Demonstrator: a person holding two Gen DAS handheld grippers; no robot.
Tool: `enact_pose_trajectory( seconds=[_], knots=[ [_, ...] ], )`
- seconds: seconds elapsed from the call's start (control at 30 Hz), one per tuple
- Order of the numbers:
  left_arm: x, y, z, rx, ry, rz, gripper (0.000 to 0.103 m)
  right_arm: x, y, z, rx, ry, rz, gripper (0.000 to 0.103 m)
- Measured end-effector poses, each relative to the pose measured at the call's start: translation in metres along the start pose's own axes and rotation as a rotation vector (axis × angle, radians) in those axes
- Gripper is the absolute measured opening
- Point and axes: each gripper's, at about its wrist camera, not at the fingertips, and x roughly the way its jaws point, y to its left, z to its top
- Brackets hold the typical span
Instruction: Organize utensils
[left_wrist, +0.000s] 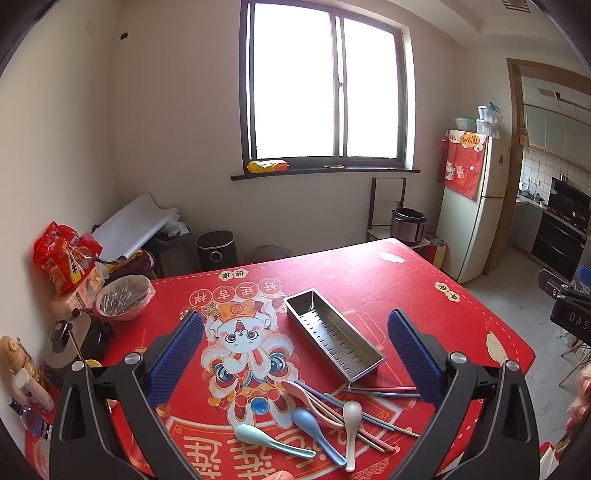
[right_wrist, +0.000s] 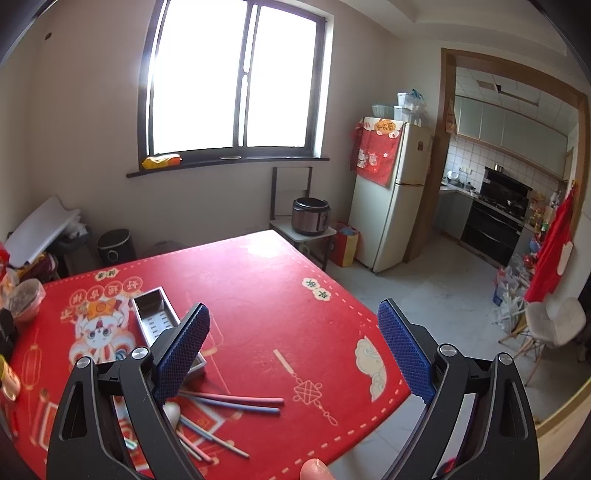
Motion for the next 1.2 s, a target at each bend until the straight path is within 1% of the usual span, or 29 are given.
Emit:
enact_pose_trajectory(
  seconds=[0.43, 0.8, 0.87, 1.0, 1.1, 1.2],
  knots=[
    [0.0, -0.001, -0.001, -0.008, 0.002, -0.01, 0.098, -0.002, 0.0, 0.001, -0.004, 0.004, -0.006, 0.089],
    [0.001, 0.008, -0.005, -0.028, 0.018, 0.002, 0.098, 0.002, 0.006, -0.003, -0.005, 0.026, 0.01, 0.089],
    [0.003, 0.011, -0.006, -0.038, 0.026, 0.008, 0.098, 0.004, 0.004, -0.004, -0.004, 0.033, 0.029, 0.089],
    [0.01, 0.017, -0.013, -0.035, 0.045, 0.039, 0.098, 0.018, 0.003, -0.011, 0.021, 0.051, 0.099, 0.089],
    [0.023, 0.024, -0.022, -0.053, 0.094, 0.061, 0.098, 0.039, 0.004, -0.02, 0.026, 0.098, 0.168, 0.089],
    [0.038, 0.03, -0.035, -0.078, 0.155, 0.082, 0.098, 0.061, 0.011, -0.028, -0.016, 0.131, 0.214, 0.089]
  ],
)
